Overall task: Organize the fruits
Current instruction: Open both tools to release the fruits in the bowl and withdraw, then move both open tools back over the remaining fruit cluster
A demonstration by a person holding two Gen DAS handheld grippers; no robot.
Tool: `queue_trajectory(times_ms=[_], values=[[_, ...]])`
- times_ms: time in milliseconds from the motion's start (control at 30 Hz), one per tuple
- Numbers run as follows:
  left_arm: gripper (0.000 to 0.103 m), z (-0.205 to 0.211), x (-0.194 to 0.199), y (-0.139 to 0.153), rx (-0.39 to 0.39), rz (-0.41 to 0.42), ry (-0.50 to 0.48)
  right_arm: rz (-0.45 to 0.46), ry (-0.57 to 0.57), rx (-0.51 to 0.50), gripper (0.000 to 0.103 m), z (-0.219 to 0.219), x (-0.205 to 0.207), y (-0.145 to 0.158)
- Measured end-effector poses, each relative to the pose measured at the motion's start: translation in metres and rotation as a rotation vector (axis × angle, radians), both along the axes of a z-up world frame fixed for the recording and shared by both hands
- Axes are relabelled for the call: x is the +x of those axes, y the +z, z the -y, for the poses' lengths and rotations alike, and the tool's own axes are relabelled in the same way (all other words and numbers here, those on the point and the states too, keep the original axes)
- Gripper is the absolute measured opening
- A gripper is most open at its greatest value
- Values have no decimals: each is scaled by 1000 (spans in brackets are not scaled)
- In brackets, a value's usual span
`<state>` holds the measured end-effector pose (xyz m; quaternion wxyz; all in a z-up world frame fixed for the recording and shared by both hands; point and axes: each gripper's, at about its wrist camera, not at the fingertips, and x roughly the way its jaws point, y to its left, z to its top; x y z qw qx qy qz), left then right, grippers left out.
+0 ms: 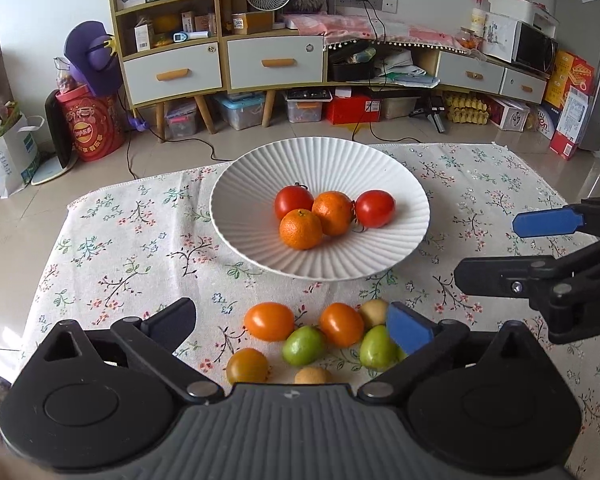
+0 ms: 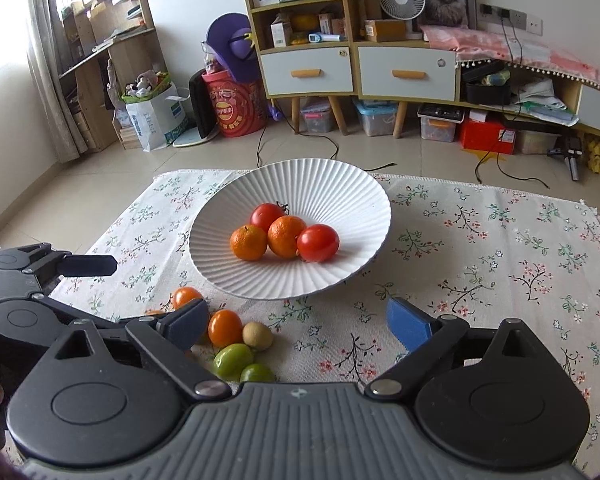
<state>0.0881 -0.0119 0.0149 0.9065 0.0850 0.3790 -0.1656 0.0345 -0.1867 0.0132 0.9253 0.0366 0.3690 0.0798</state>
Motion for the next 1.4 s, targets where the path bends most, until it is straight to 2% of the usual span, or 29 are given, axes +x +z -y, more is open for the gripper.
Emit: queue_trajectory(times_ms=[533,1000,1400], values=[[96,-35,-26,-6,25,-27,44,-57,17,-32,102,-14,-25,-17],[96,-49,-53,-32,33,-69,26,-98,82,-64,102,-33,-44,-31],[96,-53,-60,-49,27,-83,10,-120,97,-104,102,-43,-45,-47]])
